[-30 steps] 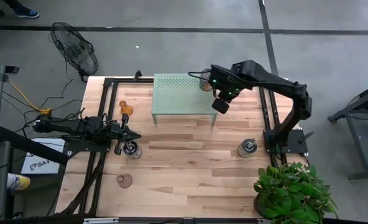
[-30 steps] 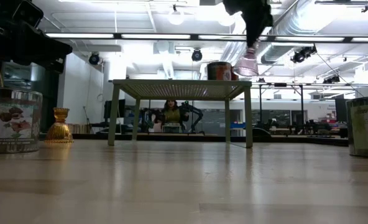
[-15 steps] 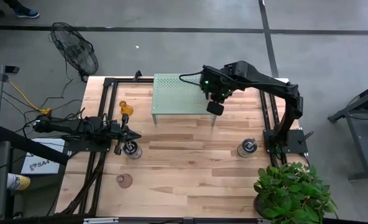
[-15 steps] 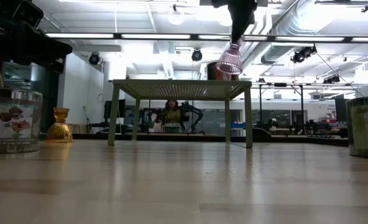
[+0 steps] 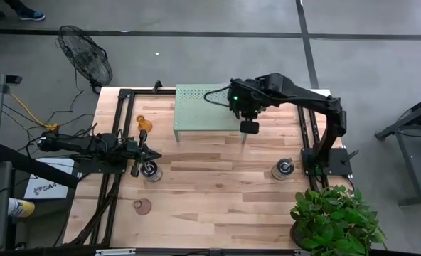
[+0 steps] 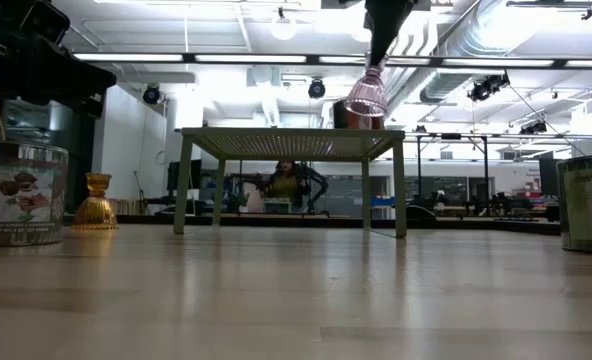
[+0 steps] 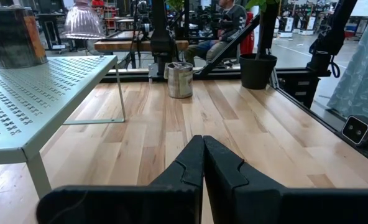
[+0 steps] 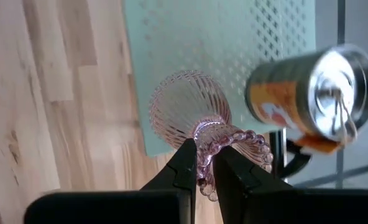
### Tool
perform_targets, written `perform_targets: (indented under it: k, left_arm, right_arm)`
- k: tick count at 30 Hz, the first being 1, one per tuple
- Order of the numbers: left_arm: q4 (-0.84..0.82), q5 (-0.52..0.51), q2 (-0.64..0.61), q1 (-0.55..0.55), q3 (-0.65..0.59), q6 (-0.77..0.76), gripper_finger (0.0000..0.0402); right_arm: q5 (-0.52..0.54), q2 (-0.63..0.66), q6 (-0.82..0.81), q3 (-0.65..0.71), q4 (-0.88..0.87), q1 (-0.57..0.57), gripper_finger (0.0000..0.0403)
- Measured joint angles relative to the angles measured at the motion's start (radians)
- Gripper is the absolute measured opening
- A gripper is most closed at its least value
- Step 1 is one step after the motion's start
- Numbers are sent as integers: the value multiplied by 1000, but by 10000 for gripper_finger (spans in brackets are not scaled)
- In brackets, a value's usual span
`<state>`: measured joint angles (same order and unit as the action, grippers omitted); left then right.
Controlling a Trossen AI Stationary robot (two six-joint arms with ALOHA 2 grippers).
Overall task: Pick & Place candle stick holders
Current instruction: Put the top pink glass candle holder on the shelf
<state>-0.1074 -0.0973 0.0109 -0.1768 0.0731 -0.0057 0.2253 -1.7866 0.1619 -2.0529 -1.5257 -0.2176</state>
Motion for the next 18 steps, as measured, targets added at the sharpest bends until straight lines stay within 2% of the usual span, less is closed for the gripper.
perform_targets:
  k: [6, 10, 18]
  left_arm:
    - [0, 0, 0, 0, 0, 0, 1]
    - [0, -1, 0, 0, 0, 0, 1]
    - [62, -171, 0, 0, -2, 8, 1]
  right_arm:
    - [-77, 0, 5, 0, 53, 15, 26]
    - [-86, 0, -4, 1, 68, 27, 26]
    - [-79, 0, -30, 1, 87, 51, 26]
